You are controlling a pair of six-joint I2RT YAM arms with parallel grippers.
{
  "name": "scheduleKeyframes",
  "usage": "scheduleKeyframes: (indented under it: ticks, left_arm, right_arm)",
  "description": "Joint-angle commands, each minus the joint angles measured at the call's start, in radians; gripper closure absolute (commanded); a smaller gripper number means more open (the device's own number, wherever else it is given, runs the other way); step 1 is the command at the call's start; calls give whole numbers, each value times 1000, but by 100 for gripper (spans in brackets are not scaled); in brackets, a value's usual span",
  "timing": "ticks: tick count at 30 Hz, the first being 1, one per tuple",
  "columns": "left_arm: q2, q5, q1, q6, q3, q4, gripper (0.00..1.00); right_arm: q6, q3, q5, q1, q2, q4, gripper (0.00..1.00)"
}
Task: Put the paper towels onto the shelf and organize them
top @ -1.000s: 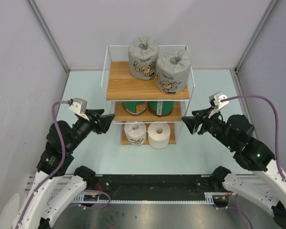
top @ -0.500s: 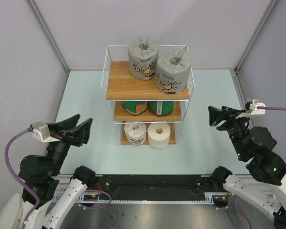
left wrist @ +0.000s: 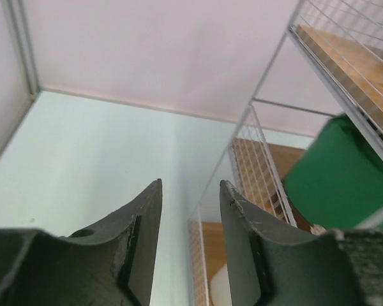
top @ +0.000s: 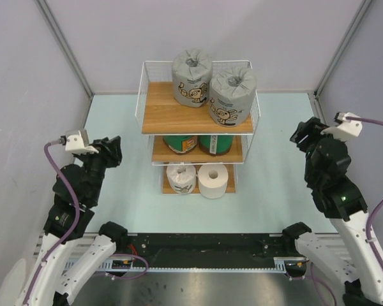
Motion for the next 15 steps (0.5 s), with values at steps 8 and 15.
scheduleKeyframes:
  ticks: [8,15]
  left_arm:
    - [222,570,499,15,67,119,61]
    - [433,1073,648,-154,48,367,66]
  right_arm:
    - [185,68,-650,-597,132,7,32]
    - [171,76,-924,-624,178,131,33]
